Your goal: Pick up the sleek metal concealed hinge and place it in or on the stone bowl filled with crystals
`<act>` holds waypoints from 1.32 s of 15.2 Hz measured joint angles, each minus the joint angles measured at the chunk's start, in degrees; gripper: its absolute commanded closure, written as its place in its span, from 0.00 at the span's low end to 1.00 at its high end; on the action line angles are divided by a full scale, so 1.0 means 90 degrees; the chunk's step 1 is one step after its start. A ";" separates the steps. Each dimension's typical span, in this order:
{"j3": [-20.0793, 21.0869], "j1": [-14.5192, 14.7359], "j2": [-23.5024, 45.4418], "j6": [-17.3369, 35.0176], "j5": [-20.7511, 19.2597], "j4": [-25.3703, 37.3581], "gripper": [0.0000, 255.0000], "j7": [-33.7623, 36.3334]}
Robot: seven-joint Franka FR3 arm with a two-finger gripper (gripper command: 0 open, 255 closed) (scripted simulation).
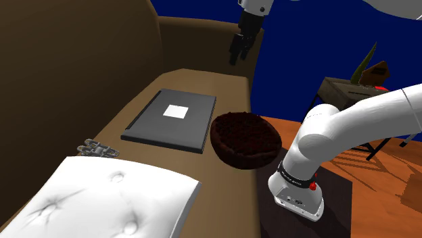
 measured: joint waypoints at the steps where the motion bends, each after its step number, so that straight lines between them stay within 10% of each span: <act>1: 0.0000 0.0000 0.0000 0.0000 0.0000 0.0000 0.00 0.0000; 20: 0.1815 0.1001 0.1597 0.2697 0.0776 -0.0393 0.00 0.1243</act>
